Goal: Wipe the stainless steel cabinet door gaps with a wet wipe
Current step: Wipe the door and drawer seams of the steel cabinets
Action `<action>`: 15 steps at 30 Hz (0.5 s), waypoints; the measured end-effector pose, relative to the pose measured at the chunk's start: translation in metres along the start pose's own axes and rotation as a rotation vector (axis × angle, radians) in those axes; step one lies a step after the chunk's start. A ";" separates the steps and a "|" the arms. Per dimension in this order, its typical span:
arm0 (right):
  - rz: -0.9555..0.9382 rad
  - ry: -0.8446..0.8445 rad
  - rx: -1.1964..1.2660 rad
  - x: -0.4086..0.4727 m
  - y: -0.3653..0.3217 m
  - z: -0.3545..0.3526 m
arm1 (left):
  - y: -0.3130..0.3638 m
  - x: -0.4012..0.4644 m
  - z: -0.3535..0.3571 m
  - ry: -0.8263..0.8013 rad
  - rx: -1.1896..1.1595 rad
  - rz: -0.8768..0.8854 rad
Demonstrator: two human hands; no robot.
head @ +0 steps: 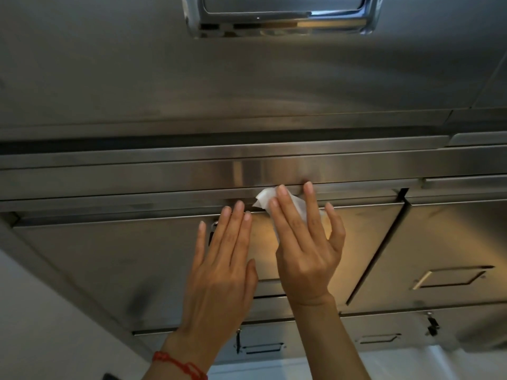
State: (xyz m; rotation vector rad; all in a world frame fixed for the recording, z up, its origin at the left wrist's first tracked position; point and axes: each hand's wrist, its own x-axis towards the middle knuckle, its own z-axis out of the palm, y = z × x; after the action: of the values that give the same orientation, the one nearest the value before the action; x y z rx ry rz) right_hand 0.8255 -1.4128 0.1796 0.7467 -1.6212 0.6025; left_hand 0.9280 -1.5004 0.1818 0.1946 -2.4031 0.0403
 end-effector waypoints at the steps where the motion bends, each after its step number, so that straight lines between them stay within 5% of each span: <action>1: 0.019 0.007 -0.017 0.000 0.001 -0.001 | 0.000 0.000 0.000 -0.003 0.002 0.001; 15: 0.069 0.028 -0.017 0.001 0.002 -0.005 | 0.008 0.003 0.006 0.011 0.066 -0.023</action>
State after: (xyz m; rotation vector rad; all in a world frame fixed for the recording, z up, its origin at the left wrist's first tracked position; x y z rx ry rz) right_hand 0.8273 -1.4085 0.1814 0.6694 -1.6299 0.6450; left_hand 0.9207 -1.4932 0.1796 0.2516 -2.3900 0.1104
